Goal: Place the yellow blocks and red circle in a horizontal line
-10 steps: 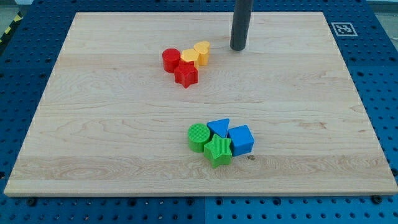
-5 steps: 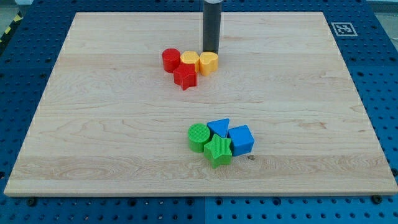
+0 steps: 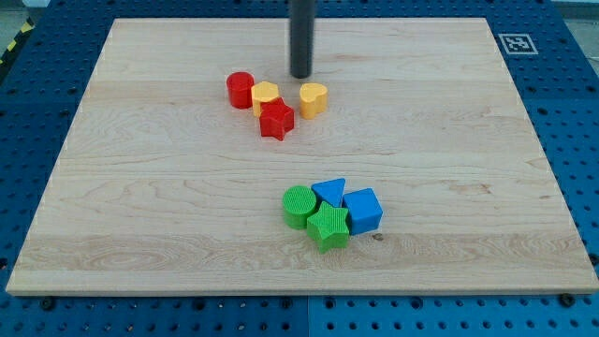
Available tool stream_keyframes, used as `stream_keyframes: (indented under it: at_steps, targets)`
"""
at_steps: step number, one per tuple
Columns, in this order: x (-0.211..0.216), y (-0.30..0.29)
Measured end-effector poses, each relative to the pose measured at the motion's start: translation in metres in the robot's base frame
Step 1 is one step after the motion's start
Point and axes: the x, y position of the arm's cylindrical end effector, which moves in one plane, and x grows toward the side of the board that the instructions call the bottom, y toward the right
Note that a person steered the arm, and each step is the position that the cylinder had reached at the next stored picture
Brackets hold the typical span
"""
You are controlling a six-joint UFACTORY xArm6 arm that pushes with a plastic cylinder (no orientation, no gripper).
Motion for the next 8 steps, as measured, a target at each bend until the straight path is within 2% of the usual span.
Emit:
stream_keyframes:
  at_steps: [1,2,4,5,6,7,8]
  targets:
    - [0.0,-0.076]
    - [0.001,-0.102]
    - [0.039,-0.053]
    - [0.039,-0.052]
    - [0.016,-0.075]
    - [-0.007,-0.06]
    - [-0.007,-0.06]
